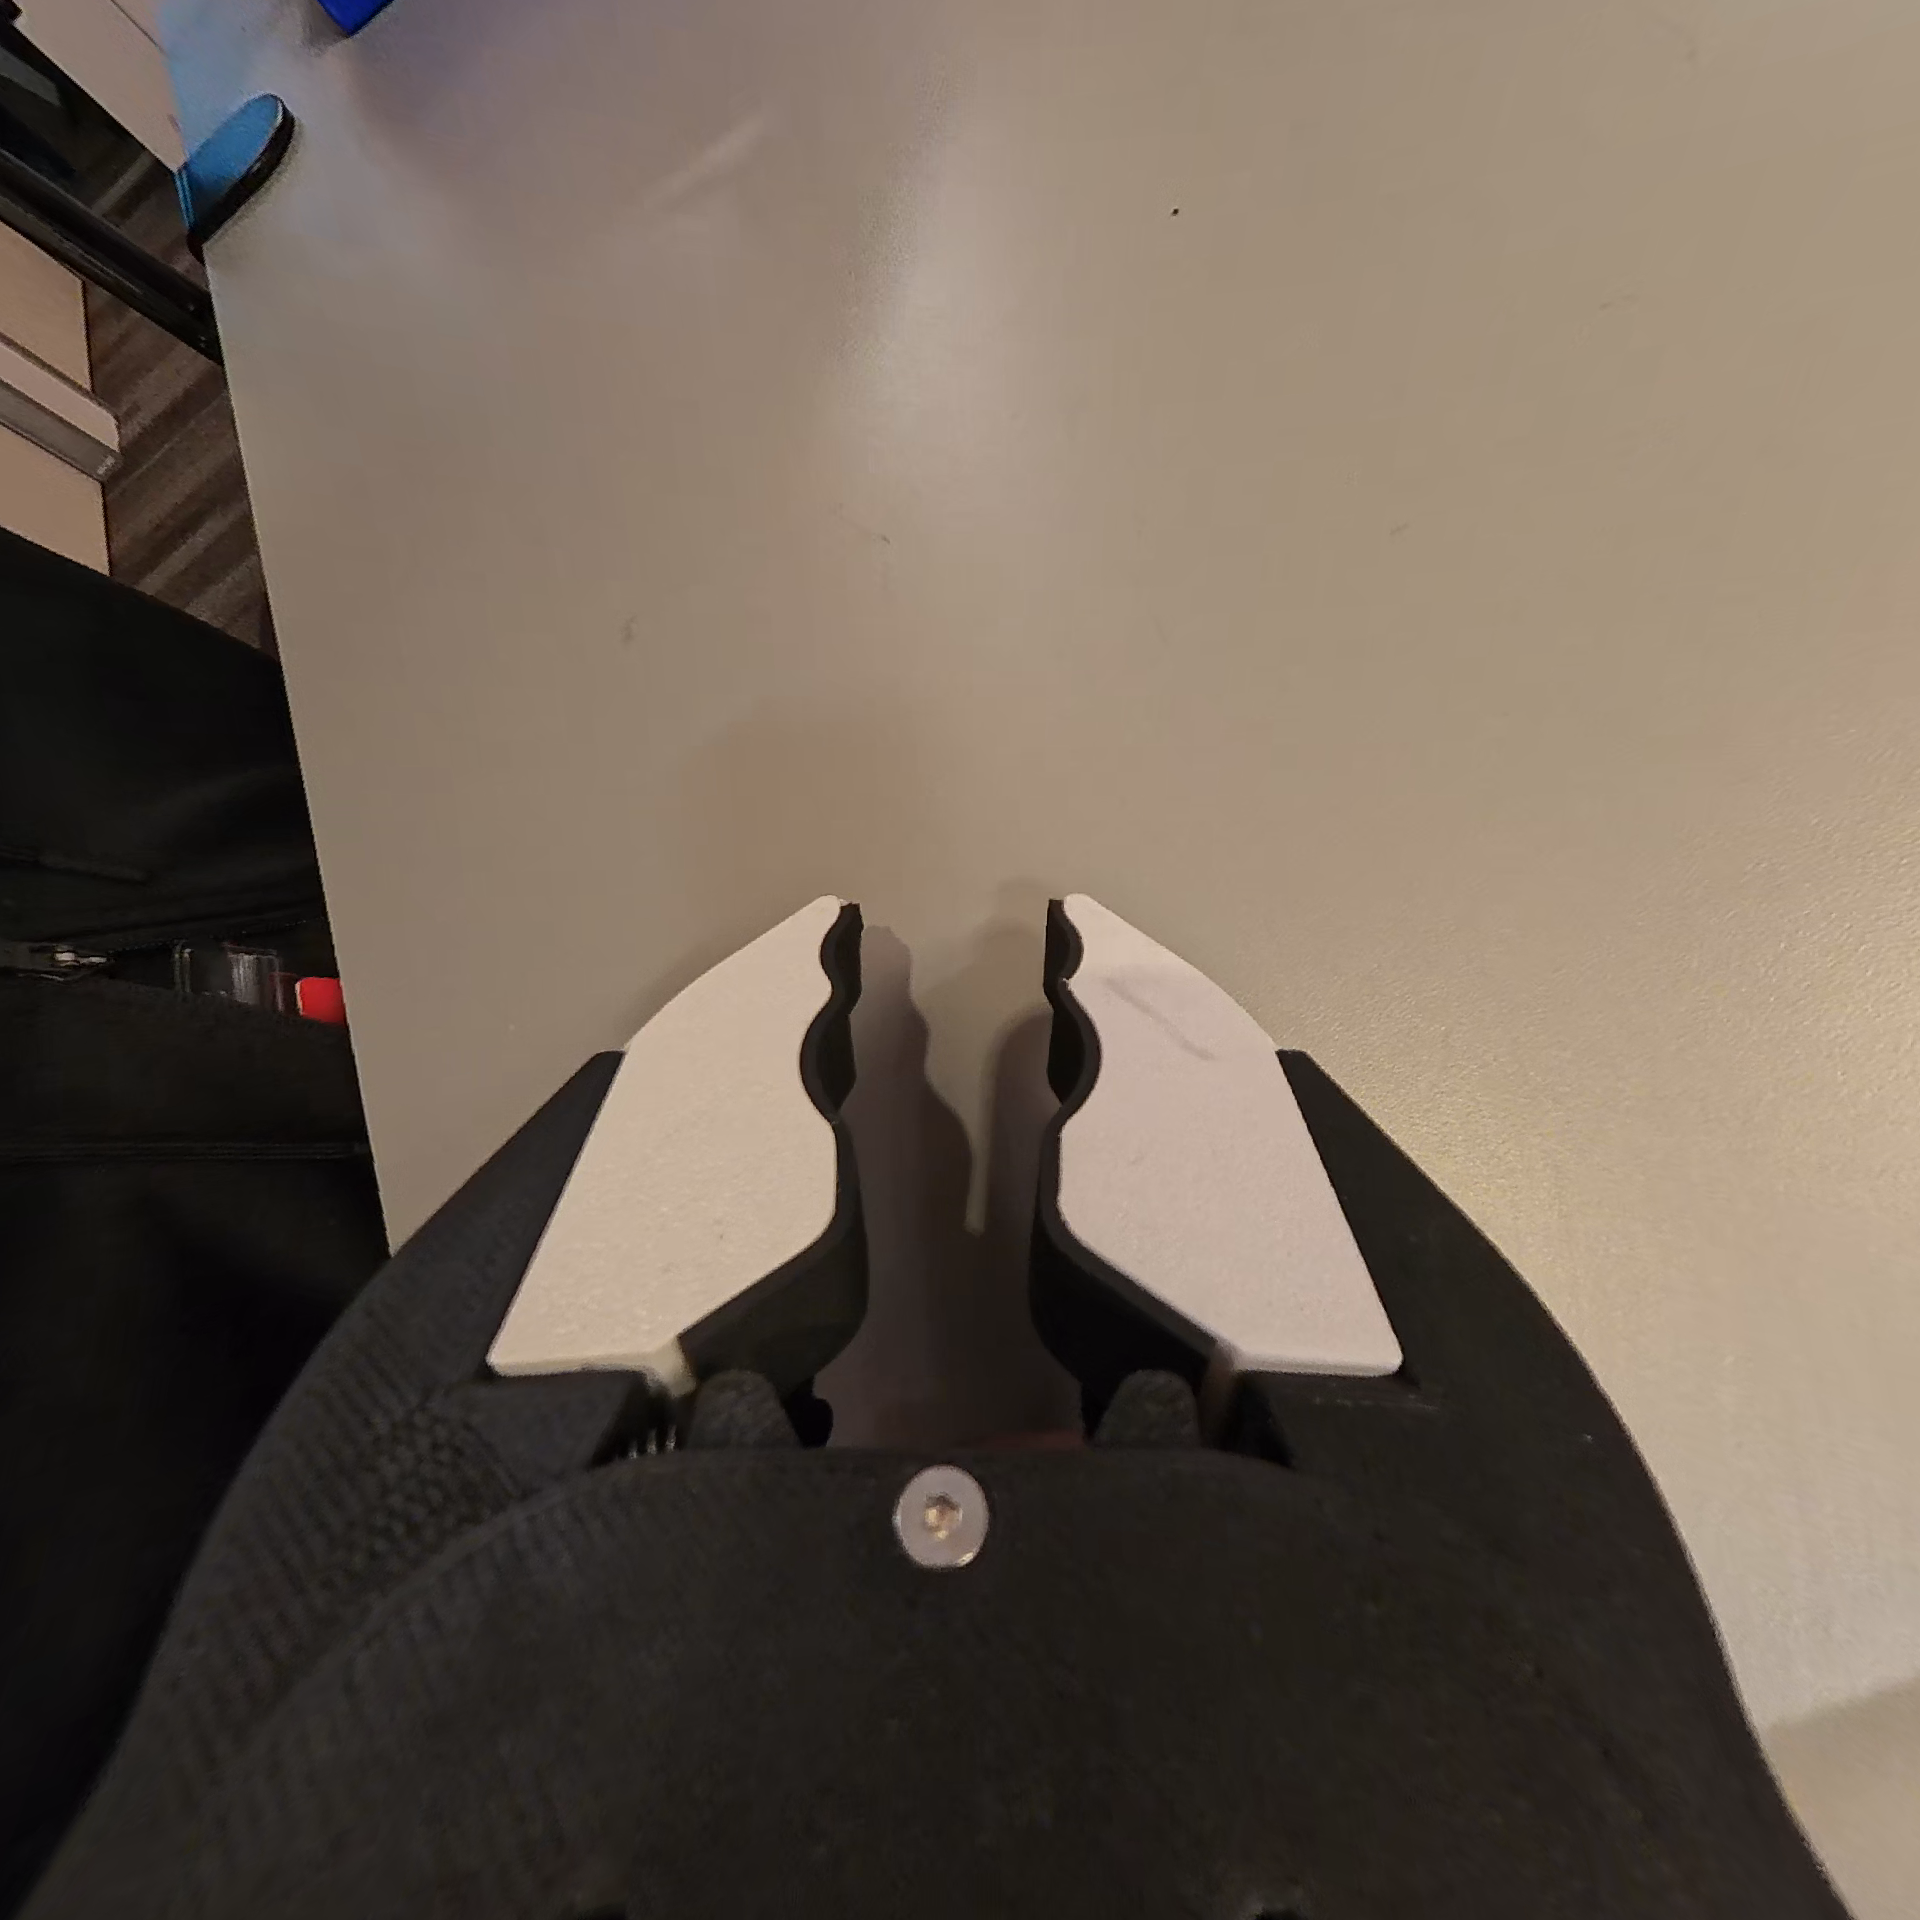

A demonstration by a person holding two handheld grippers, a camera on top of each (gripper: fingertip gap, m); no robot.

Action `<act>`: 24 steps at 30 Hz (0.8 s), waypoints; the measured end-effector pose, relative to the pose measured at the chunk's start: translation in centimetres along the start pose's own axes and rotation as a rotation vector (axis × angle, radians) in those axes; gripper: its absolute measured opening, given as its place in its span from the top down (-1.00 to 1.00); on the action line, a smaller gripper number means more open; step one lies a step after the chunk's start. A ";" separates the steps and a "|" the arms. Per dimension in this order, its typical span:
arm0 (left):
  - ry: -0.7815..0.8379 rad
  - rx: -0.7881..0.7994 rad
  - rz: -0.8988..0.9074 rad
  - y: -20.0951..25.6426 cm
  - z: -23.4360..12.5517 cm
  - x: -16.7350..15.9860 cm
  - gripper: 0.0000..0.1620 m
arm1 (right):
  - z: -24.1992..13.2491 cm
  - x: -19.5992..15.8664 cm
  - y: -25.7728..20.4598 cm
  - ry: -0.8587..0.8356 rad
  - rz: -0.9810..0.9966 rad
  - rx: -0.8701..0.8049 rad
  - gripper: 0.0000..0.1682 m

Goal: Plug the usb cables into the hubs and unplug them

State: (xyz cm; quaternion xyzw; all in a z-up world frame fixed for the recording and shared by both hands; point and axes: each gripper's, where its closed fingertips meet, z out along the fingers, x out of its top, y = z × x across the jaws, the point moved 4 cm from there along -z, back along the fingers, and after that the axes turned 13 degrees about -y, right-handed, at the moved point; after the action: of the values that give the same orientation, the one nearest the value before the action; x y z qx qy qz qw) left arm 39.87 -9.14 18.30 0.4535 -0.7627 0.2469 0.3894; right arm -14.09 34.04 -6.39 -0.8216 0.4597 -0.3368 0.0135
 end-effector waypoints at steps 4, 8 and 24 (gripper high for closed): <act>0.097 0.108 0.084 0.8 -3.5 3.1 0.87 | 0.0 0.0 -0.1 -0.001 -0.007 0.000 0.60; 0.192 0.204 0.158 1.7 -7.2 6.0 0.87 | 0.0 -0.1 -0.2 -0.002 -0.016 0.000 0.58; 0.534 0.367 0.333 8.4 -20.1 13.8 0.87 | -0.1 -0.3 -0.6 0.006 -0.039 0.013 0.56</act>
State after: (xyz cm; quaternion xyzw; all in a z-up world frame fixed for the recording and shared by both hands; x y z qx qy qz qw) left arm 35.89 2.54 40.98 0.3050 -0.6404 0.5494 0.4416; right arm -13.79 34.61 -6.23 -0.8292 0.4416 -0.3426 0.0107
